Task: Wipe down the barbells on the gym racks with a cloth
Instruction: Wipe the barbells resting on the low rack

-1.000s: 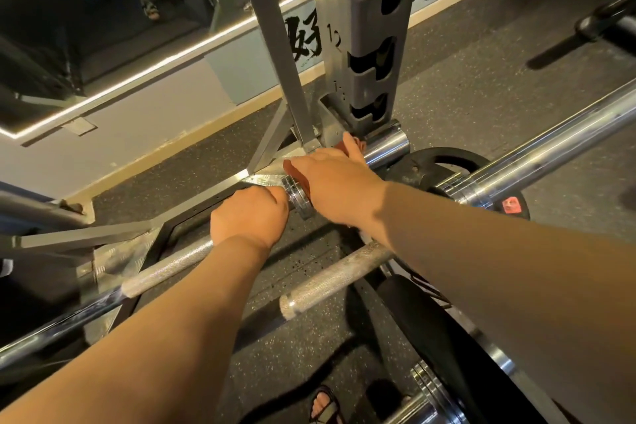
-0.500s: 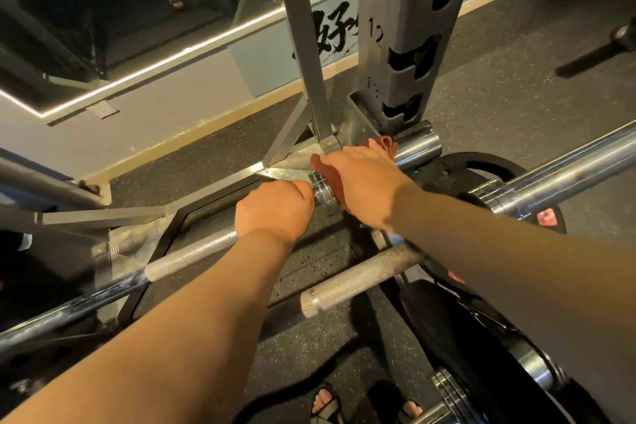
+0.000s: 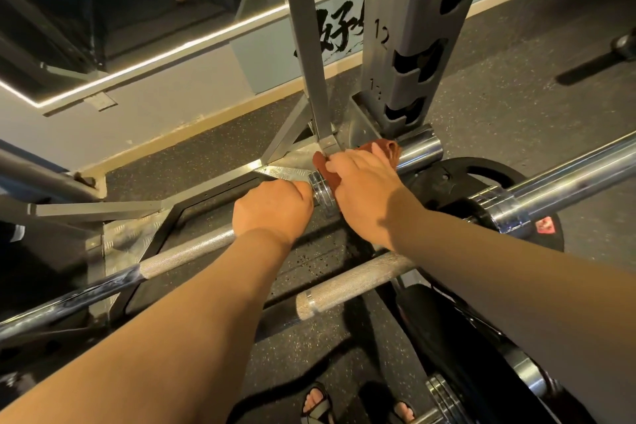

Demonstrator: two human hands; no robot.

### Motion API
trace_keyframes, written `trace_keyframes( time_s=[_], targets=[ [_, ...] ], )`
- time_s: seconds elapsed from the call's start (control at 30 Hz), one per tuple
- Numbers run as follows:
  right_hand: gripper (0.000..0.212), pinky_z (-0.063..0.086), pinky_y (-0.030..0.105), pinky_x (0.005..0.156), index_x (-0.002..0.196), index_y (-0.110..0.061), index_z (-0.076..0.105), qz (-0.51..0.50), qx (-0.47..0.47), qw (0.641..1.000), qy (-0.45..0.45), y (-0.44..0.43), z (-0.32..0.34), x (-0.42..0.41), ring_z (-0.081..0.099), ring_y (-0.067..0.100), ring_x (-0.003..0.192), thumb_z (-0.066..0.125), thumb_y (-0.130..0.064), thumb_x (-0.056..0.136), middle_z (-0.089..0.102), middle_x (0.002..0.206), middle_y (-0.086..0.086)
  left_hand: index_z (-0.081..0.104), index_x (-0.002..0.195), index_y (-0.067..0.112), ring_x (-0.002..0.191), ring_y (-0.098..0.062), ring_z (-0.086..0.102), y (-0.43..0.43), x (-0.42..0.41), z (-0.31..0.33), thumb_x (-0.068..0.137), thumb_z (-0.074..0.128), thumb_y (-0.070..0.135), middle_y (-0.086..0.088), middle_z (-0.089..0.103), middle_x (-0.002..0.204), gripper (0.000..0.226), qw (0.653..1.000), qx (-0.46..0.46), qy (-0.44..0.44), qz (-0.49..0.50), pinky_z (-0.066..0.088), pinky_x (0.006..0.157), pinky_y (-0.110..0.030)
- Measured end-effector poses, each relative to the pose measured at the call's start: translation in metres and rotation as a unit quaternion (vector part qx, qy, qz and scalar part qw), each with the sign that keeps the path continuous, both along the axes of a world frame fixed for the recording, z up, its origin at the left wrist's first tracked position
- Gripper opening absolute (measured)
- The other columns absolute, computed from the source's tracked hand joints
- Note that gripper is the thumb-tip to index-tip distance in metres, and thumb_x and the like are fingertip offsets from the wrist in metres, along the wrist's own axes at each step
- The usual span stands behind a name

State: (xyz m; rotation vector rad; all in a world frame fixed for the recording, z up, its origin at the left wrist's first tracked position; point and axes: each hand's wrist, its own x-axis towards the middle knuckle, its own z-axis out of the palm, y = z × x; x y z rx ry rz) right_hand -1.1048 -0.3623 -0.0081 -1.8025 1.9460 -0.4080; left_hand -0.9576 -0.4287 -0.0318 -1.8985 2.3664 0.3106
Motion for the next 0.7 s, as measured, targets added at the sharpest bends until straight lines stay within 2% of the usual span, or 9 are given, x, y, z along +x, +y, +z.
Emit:
trace_keyframes(
  time_s=[0.07,0.1,0.27,0.37,0.47,0.53,0.6,0.7],
  targets=[
    [0.028,0.004,0.039,0.125,0.129,-0.020,0.048,-0.018,0.003,1.000,-0.017,-0.010,-0.001,0.002,0.043,0.022,0.131,0.039,-0.016,0.103,0.057,0.126,0.000,0.059,0.070,0.018,0.066,-0.025,0.057,0.000,0.000,0.000,0.098,0.030,0.038,-0.003,0.060,0.070,0.046,1.000,0.002,-0.003,0.002,0.040,0.062,-0.032],
    [0.027,0.008,0.041,0.125,0.128,-0.019,0.048,-0.021,0.000,1.000,-0.013,-0.012,-0.002,0.001,0.045,0.022,0.128,0.037,-0.018,0.103,0.058,0.122,0.000,0.059,0.070,0.018,0.067,-0.025,0.057,0.001,-0.001,-0.001,0.098,0.030,0.038,-0.003,0.060,0.070,0.045,1.000,0.001,-0.004,0.002,0.040,0.062,-0.033],
    [0.040,0.010,0.040,0.126,0.145,-0.020,0.039,0.053,-0.029,0.994,0.089,0.007,-0.006,-0.025,0.035,0.019,0.143,0.031,-0.033,0.108,0.047,0.147,-0.001,0.060,0.070,0.018,0.067,-0.026,0.057,0.001,-0.001,0.001,0.098,0.030,0.038,-0.003,0.060,0.069,0.046,1.000,-0.001,-0.004,0.004,0.041,0.062,-0.033],
    [0.041,0.015,0.045,0.126,0.145,-0.019,0.039,-0.016,-0.019,0.990,0.139,0.016,0.000,-0.053,0.030,0.021,0.149,0.037,-0.031,0.106,0.043,0.152,0.002,0.060,0.070,0.018,0.064,-0.023,0.056,0.001,0.000,0.002,0.100,0.030,0.037,-0.003,0.060,0.068,0.047,1.000,0.000,-0.005,0.001,0.040,0.060,-0.032],
    [0.045,0.008,0.050,0.127,0.145,-0.017,0.034,-0.120,0.010,0.986,0.113,0.018,0.005,-0.051,0.013,0.022,0.156,0.047,-0.025,0.102,0.033,0.160,0.005,0.060,0.070,0.017,0.062,-0.022,0.055,0.001,0.000,0.002,0.100,0.029,0.036,-0.002,0.060,0.068,0.047,1.000,-0.001,-0.017,-0.004,0.040,0.061,-0.031],
    [0.044,0.001,0.054,0.126,0.141,-0.016,0.037,-0.140,0.019,0.985,0.095,0.013,0.006,-0.031,0.009,0.025,0.157,0.049,-0.016,0.099,0.031,0.161,0.007,0.061,0.070,0.017,0.062,-0.022,0.056,0.002,0.000,0.002,0.100,0.029,0.036,-0.002,0.060,0.067,0.047,1.000,0.000,-0.013,-0.003,0.039,0.060,-0.031],
    [0.044,-0.007,0.054,0.125,0.136,-0.018,0.041,-0.108,0.018,0.993,0.052,0.007,0.006,-0.011,0.013,0.025,0.155,0.049,-0.007,0.094,0.037,0.157,0.005,0.061,0.070,0.016,0.062,-0.021,0.056,0.001,-0.001,0.001,0.099,0.029,0.037,-0.002,0.061,0.067,0.049,1.000,-0.004,-0.013,-0.002,0.040,0.059,-0.031],
    [0.056,-0.005,0.046,0.127,0.142,-0.018,0.039,0.006,-0.010,1.000,0.018,0.012,0.009,0.002,0.022,0.020,0.150,0.054,-0.003,0.090,0.041,0.150,0.000,0.062,0.070,0.017,0.064,-0.023,0.057,0.001,-0.001,0.000,0.097,0.028,0.039,-0.002,0.061,0.068,0.049,1.000,-0.011,-0.022,0.006,0.043,0.062,-0.032]
  ],
)
